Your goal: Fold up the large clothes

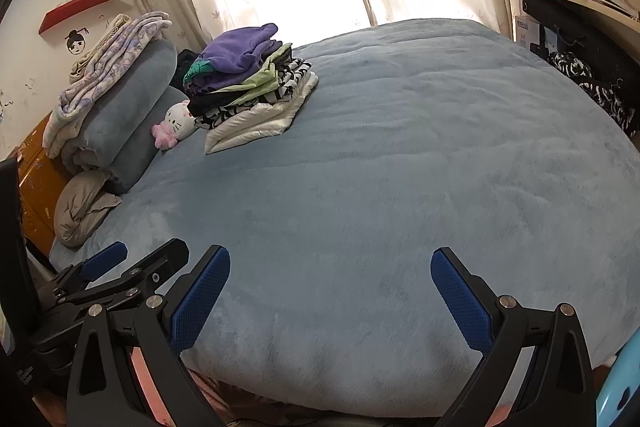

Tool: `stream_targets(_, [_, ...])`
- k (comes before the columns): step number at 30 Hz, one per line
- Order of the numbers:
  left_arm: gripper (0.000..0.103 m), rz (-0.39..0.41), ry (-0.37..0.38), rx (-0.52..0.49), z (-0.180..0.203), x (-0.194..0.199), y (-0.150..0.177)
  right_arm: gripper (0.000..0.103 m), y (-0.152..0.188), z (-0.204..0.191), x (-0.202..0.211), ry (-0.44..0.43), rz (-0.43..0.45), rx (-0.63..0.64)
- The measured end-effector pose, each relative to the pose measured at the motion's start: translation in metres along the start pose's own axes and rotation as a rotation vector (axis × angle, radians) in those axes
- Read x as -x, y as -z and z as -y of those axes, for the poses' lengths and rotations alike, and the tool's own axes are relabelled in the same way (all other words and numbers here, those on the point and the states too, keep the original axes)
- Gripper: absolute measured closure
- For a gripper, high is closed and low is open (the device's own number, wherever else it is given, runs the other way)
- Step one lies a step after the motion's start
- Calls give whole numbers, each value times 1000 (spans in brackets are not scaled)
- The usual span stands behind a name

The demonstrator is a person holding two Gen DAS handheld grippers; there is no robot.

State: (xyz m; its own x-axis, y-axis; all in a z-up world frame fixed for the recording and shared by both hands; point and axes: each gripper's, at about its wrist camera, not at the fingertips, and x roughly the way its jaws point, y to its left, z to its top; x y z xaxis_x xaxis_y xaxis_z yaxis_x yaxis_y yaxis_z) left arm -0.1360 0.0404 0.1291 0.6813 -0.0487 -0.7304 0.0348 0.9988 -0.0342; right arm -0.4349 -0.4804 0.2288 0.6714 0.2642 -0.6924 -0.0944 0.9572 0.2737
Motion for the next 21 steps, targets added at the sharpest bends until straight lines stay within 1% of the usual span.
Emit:
stream_targets(8, [4,-11,2,6,-3,-5,1,1,-3,2,-5,-4,-4,-1])
stream_targets(9, [4,-11,2,6,-3,-5,1,1,-9,2,-9,-4,-4,-1])
stream_targets(12, [4,-10,2,5,-4,-5,0,1,-14,1,-15,-4,-4,-4])
stream_targets(21, [4,-7,2,6,-4,-7,1,1,-20,0,-21,-1,3,-6])
